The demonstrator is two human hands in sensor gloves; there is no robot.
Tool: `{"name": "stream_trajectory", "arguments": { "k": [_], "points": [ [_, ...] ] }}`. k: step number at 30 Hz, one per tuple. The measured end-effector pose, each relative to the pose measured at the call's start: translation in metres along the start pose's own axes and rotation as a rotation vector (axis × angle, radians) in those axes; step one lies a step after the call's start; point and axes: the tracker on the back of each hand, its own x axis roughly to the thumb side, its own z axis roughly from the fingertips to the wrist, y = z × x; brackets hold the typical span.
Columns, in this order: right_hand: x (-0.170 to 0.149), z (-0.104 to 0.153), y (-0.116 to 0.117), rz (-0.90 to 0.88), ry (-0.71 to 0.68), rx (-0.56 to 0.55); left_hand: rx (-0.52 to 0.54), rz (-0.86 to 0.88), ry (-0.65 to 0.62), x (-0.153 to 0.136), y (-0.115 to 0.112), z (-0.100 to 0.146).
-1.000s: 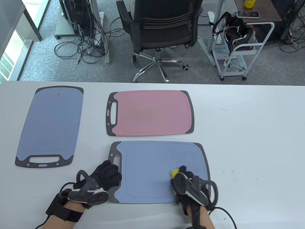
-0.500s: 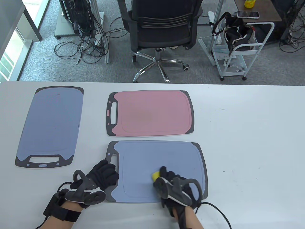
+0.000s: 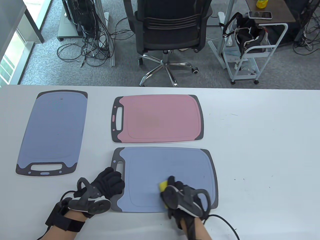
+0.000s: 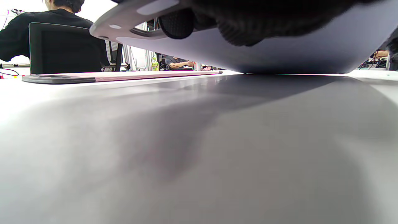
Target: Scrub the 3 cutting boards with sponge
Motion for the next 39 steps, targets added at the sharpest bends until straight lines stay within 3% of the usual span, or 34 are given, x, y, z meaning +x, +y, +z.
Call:
{"name": "stream_trajectory", "arguments": {
  "k": [3, 6, 10, 13, 14, 16, 18, 20, 22, 25, 29, 31, 33, 35, 39],
  "points": [
    [0.05, -0.01, -0.006, 0.071, -0.162, -0.044, 0.004, -0.005, -0.001, 0.001, 0.0, 0.0],
    [0.042, -0.01, -0.006, 0.049, -0.132, -0.023, 0.002, 0.001, -0.001, 0.0, 0.0, 0.0],
    [-0.029, 0.01, 0.005, 0.043, 0.111, -0.017, 0.001, -0.005, -0.003, 0.001, 0.0, 0.0],
    [-0.101, 0.04, 0.017, 0.015, 0.355, -0.005, -0.006, -0.003, -0.003, 0.001, 0.0, 0.0],
    [-0.139, 0.058, 0.022, -0.038, 0.502, -0.004, -0.006, -0.009, -0.004, 0.001, 0.0, 0.0],
    [-0.176, 0.079, 0.027, -0.098, 0.668, 0.027, -0.007, -0.013, -0.006, 0.002, 0.0, 0.0],
    [-0.188, 0.087, 0.028, -0.097, 0.709, 0.053, -0.011, -0.005, -0.006, 0.001, 0.0, -0.001],
    [-0.176, 0.081, 0.027, -0.057, 0.663, 0.035, -0.013, -0.005, -0.003, 0.001, -0.001, -0.001],
    [-0.148, 0.064, 0.021, -0.011, 0.501, 0.02, -0.022, -0.027, -0.004, 0.004, -0.001, -0.002],
    [-0.077, 0.033, 0.013, -0.082, 0.258, -0.007, -0.024, -0.087, -0.012, 0.01, 0.0, -0.002],
    [0.04, 0.003, -0.002, 0.024, -0.079, -0.055, -0.025, -0.072, 0.018, 0.007, 0.0, -0.003],
    [0.07, -0.003, -0.006, 0.051, -0.157, -0.081, -0.013, -0.054, 0.03, 0.004, 0.0, -0.001],
    [0.075, -0.006, -0.006, 0.063, -0.15, -0.089, -0.004, -0.049, 0.048, 0.001, 0.001, 0.001],
    [0.058, -0.002, -0.004, 0.041, -0.143, -0.104, -0.006, -0.044, 0.058, 0.0, 0.001, 0.001],
    [-0.016, 0.025, 0.009, 0.069, 0.014, -0.072, -0.016, -0.036, 0.068, -0.001, 0.0, 0.0]
  ]
}}
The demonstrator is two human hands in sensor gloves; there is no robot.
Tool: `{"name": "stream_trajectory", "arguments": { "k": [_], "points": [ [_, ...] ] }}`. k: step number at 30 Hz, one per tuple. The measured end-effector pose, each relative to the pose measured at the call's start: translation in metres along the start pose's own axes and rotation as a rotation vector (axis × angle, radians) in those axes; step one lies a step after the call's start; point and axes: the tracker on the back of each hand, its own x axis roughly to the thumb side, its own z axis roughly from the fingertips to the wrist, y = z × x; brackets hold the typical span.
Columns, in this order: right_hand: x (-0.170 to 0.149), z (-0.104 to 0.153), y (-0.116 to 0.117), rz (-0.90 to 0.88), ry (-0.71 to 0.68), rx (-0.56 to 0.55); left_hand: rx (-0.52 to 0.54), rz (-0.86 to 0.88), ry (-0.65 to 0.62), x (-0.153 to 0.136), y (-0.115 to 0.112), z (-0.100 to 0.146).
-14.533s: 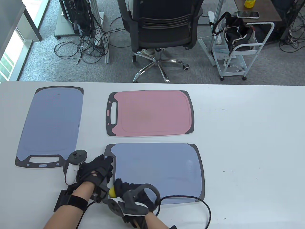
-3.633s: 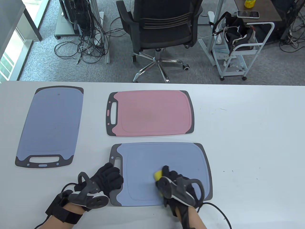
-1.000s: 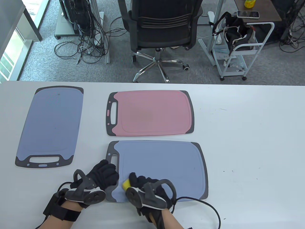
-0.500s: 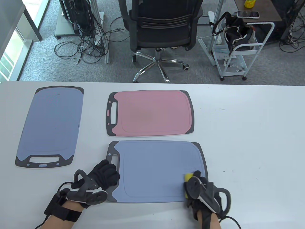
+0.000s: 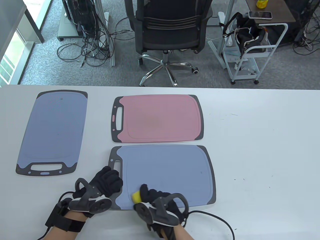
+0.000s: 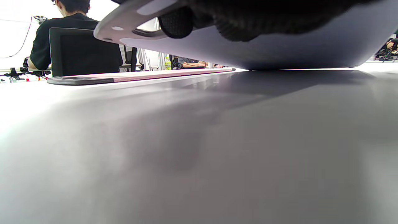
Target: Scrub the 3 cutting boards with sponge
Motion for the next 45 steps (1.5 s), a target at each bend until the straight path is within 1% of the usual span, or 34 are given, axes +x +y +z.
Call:
{"name": "stream_trajectory", "arguments": {
  "k": [1, 2, 4, 7, 8, 9, 10, 11, 12, 13, 14, 15, 16, 19, 24, 27, 29, 31, 32, 34, 35, 37, 39, 41, 43, 44, 45],
  "points": [
    [-0.032, 0.013, 0.006, 0.001, 0.071, 0.018, -0.001, -0.001, 0.001, 0.0, 0.0, 0.0],
    [-0.056, 0.023, 0.011, -0.01, 0.131, 0.028, -0.003, -0.003, 0.002, 0.0, 0.0, 0.0],
    [-0.117, 0.05, 0.023, -0.036, 0.298, 0.054, -0.006, -0.004, 0.002, 0.0, 0.0, 0.0],
    [-0.172, 0.072, 0.03, -0.026, 0.439, 0.109, 0.005, -0.03, -0.005, 0.001, 0.001, 0.001],
    [-0.189, 0.079, 0.032, -0.023, 0.481, 0.132, 0.015, -0.052, -0.026, 0.002, 0.002, 0.002],
    [-0.197, 0.082, 0.032, -0.052, 0.486, 0.129, 0.027, -0.103, -0.057, 0.005, 0.003, 0.003],
    [-0.204, 0.086, 0.034, -0.068, 0.516, 0.105, 0.05, -0.222, -0.075, 0.01, 0.003, 0.004],
    [-0.208, 0.087, 0.034, -0.063, 0.514, 0.104, 0.098, -0.333, -0.093, 0.015, 0.003, 0.005],
    [-0.212, 0.088, 0.034, -0.07, 0.507, 0.095, 0.172, -0.407, -0.101, 0.018, 0.004, 0.006],
    [-0.215, 0.089, 0.033, -0.093, 0.514, 0.092, 0.249, -0.427, -0.103, 0.019, 0.006, 0.008],
    [-0.217, 0.089, 0.032, -0.116, 0.519, 0.091, 0.248, -0.415, -0.104, 0.018, 0.009, 0.007],
    [-0.22, 0.09, 0.03, -0.15, 0.522, 0.067, 0.282, -0.399, -0.102, 0.017, 0.014, 0.008],
    [-0.224, 0.09, 0.029, -0.181, 0.525, 0.035, 0.339, -0.408, -0.1, 0.015, 0.022, 0.01],
    [-0.233, 0.091, 0.029, -0.257, 0.547, 0.024, 0.435, -0.411, -0.124, 0.009, 0.041, 0.016],
    [-0.233, 0.088, 0.029, -0.273, 0.528, 0.009, 0.49, -0.466, -0.081, -0.01, 0.063, 0.027],
    [-0.231, 0.085, 0.031, -0.279, 0.508, 0.021, 0.515, -0.533, -0.054, -0.02, 0.075, 0.022],
    [-0.231, 0.085, 0.032, -0.288, 0.502, 0.024, 0.514, -0.556, -0.029, -0.035, 0.083, 0.008],
    [-0.231, 0.085, 0.032, -0.298, 0.503, 0.022, 0.501, -0.535, -0.002, -0.054, 0.087, -0.013],
    [-0.232, 0.086, 0.031, -0.301, 0.505, 0.016, 0.497, -0.533, 0.0, -0.06, 0.088, -0.022],
    [-0.233, 0.087, 0.03, -0.317, 0.513, -0.007, 0.485, -0.533, 0.005, -0.076, 0.087, -0.05],
    [-0.234, 0.088, 0.03, -0.324, 0.514, -0.013, 0.48, -0.528, 0.006, -0.08, 0.086, -0.059],
    [-0.235, 0.09, 0.029, -0.348, 0.52, -0.036, 0.466, -0.503, 0.003, -0.089, 0.082, -0.085],
    [-0.236, 0.09, 0.028, -0.343, 0.523, -0.042, 0.442, -0.511, -0.002, -0.096, 0.077, -0.104],
    [-0.237, 0.09, 0.028, -0.337, 0.528, -0.041, 0.413, -0.479, 0.007, -0.103, 0.071, -0.121],
    [-0.236, 0.091, 0.028, -0.331, 0.53, -0.045, 0.363, -0.49, 0.012, -0.11, 0.063, -0.137],
    [-0.236, 0.091, 0.028, -0.327, 0.531, -0.048, 0.32, -0.487, 0.013, -0.116, 0.057, -0.142],
    [-0.236, 0.091, 0.028, -0.324, 0.531, -0.05, 0.317, -0.477, 0.027, -0.119, 0.055, -0.145]
  ]
}}
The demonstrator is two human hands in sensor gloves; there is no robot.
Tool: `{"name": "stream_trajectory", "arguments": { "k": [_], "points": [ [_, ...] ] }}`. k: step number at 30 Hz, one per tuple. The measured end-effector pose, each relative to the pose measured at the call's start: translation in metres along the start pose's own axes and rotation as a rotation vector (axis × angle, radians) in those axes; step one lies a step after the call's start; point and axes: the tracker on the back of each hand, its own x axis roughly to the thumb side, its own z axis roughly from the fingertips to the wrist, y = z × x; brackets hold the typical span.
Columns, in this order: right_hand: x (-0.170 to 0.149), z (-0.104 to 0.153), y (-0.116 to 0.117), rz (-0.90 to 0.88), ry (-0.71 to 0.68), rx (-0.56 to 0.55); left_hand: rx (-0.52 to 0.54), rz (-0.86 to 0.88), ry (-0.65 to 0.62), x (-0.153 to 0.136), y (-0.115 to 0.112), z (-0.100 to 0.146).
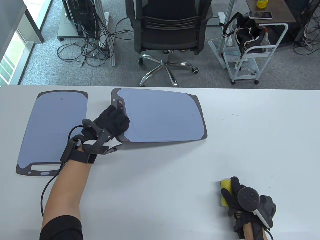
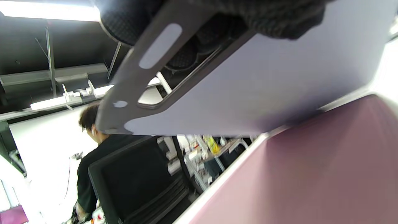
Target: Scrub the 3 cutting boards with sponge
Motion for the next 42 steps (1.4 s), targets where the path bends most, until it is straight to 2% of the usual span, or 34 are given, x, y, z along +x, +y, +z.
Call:
{"name": "stream_trajectory", "arguments": {
  "k": [3, 6, 7, 10, 14, 17, 20, 26, 28, 31, 34, 39, 42],
  "points": [
    [-0.001, -0.001, 0.0, -0.005, -0.002, -0.006, -0.131, -0.046, 0.038, -0.006, -0.017, -0.002],
    [-0.002, -0.001, 0.0, -0.019, 0.001, -0.009, -0.294, -0.176, 0.067, -0.009, -0.038, -0.003],
    [-0.002, -0.001, 0.0, -0.021, 0.002, -0.008, -0.375, -0.195, 0.06, -0.008, -0.047, -0.004],
    [-0.001, -0.001, 0.0, -0.023, -0.001, -0.004, -0.53, -0.234, 0.029, 0.0, -0.067, -0.001],
    [0.0, 0.0, 0.0, -0.028, -0.011, -0.01, -0.645, -0.233, 0.004, 0.013, -0.087, 0.003],
    [-0.001, 0.0, 0.001, -0.039, -0.012, -0.008, -0.679, -0.244, 0.04, 0.015, -0.092, 0.003],
    [0.0, 0.0, 0.001, -0.041, -0.019, -0.003, -0.847, -0.184, 0.012, 0.015, -0.099, 0.005],
    [0.003, 0.003, -0.001, -0.049, -0.04, -0.016, -0.823, -0.128, 0.113, 0.019, -0.081, 0.021],
    [0.003, 0.003, -0.001, -0.056, -0.046, -0.016, -0.838, -0.121, 0.164, 0.02, -0.07, 0.035],
    [0.004, 0.003, -0.001, -0.067, -0.059, -0.012, -0.933, -0.108, 0.295, 0.014, -0.048, 0.068],
    [0.006, 0.004, 0.0, -0.082, -0.08, -0.007, -1.018, -0.073, 0.43, 0.004, -0.026, 0.113],
    [0.012, 0.005, 0.001, -0.102, -0.132, 0.007, -1.123, 0.026, 0.686, -0.008, -0.014, 0.191],
    [0.016, 0.005, 0.001, -0.105, -0.159, 0.012, -1.106, 0.181, 0.847, -0.007, -0.008, 0.225]
  ]
}}
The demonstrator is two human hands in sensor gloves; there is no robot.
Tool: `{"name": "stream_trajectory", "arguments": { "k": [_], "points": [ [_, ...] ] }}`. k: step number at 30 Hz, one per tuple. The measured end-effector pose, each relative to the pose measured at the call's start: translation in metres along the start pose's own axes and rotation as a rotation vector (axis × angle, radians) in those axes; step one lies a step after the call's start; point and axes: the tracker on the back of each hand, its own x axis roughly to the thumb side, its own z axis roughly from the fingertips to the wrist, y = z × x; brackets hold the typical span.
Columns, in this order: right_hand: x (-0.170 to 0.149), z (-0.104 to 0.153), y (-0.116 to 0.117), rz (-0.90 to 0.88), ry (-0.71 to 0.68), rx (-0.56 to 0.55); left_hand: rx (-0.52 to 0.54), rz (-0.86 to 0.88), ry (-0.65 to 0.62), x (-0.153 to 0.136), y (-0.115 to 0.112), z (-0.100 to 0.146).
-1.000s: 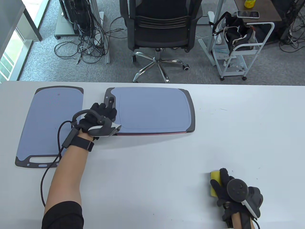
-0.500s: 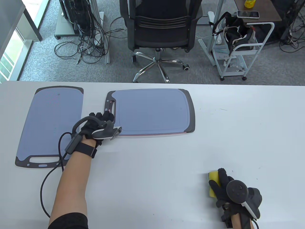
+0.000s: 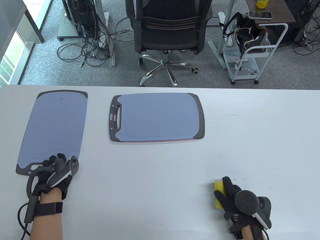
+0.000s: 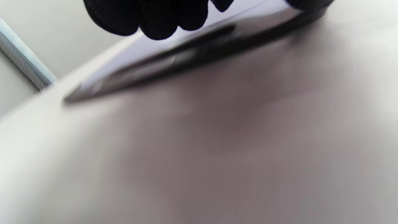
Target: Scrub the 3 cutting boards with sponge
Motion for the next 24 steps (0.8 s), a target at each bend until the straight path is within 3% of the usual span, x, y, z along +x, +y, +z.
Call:
{"name": "stream_trajectory", "arguments": {
  "k": [2, 4, 9, 16, 24],
  "points": [
    [0.001, 0.0, 0.001, -0.008, -0.007, 0.004, -0.039, 0.006, 0.008, -0.01, -0.014, 0.007],
    [0.002, 0.0, 0.002, -0.006, -0.01, 0.009, 0.031, 0.02, -0.022, -0.011, -0.019, 0.01],
    [0.0, -0.001, 0.005, -0.013, 0.003, 0.029, 0.079, 0.055, -0.018, -0.014, -0.02, 0.003],
    [0.005, -0.001, 0.005, -0.023, -0.015, 0.033, 0.177, -0.239, -0.22, -0.004, -0.022, -0.003],
    [0.0, -0.002, 0.001, -0.044, 0.013, 0.022, 0.272, -0.317, -0.373, 0.001, -0.018, -0.008]
  ]
}}
